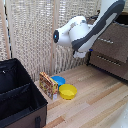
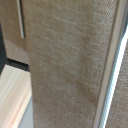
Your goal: Kindly move your gripper toward the top drawer's handle. With caution, hold the handle robustly using your gripper and pull open the top drawer. Let the handle go. Relocate your gripper to the bowl placed in the background. Gently hold the bowl using your gripper. Bring the gripper and the bowl to the ajar drawer. Softly release the bowl into it.
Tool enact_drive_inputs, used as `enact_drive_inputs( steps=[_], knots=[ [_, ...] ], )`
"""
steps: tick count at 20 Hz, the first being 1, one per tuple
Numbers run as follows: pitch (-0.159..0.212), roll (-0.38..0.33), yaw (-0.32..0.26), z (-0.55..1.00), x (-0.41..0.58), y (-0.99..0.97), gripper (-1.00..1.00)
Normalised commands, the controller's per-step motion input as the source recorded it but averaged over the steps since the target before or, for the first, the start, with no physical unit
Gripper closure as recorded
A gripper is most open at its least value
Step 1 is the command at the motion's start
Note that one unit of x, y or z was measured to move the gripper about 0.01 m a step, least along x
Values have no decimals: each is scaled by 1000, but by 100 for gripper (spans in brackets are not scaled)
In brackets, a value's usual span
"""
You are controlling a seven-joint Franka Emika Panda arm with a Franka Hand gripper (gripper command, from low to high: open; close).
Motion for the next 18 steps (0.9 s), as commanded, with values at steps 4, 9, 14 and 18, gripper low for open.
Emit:
enact_drive_inputs(
  steps=[4,9,14,18],
  knots=[
    [-45,287,-108,99,121,146,-100],
    [-28,370,-199,0,94,127,-100],
    [-23,363,-211,0,99,144,-100],
    [-21,359,-214,0,96,145,-100]
  ],
)
